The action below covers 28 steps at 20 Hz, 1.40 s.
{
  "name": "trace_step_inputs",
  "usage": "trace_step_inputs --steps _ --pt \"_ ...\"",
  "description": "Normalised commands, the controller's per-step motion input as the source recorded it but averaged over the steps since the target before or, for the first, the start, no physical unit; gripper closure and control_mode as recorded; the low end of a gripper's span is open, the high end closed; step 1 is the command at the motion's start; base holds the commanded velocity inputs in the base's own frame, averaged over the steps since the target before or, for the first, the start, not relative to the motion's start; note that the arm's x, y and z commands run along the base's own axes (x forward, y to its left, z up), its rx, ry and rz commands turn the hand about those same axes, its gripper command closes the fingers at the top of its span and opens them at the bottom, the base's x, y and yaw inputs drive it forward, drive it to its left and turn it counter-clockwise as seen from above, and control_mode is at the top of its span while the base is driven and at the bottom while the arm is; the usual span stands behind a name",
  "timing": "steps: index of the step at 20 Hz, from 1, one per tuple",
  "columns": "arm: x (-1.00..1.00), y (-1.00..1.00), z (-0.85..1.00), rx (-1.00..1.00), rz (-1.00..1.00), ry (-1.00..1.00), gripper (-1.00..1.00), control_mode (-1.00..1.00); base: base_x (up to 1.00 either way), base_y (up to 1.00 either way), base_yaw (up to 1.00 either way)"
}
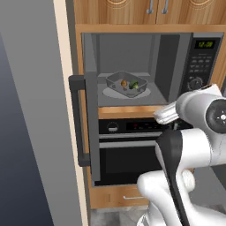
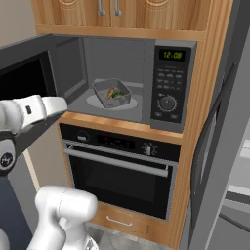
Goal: Place the tupperware containing the chicken drumstick and broccoli meal in the microwave. Close the microwave door and press the start button to reheat the meal.
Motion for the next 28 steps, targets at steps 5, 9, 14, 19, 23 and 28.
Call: trace_step_inputs --steps 5,9,14,19,23,28 --pt "-0.7 0.66 0.0 -0.41 0.02 -0.14 -1.0 -1.0 0.0 0.0 0.0" --pt "-0.62 0.91 0.0 -0.41 0.0 -0.13 -1.0 -1.0 0.0 0.0 0.0" --pt "-0.62 0.97 0.0 -0.43 0.0 -0.11 -1.0 -1.0 0.0 0.0 0.0" --pt "-0.3 1.0 0.0 -0.42 0.0 -0.01 -1.0 -1.0 0.0 0.0 0.0" --pt "0.0 0.95 -0.05 -0.36 0.0 0.0 -1.0 -1.0 0.0 0.0 0.0" --pt "0.28 0.81 -0.17 -0.27 -0.04 0.0 -1.0 -1.0 0.0 0.0 0.0"
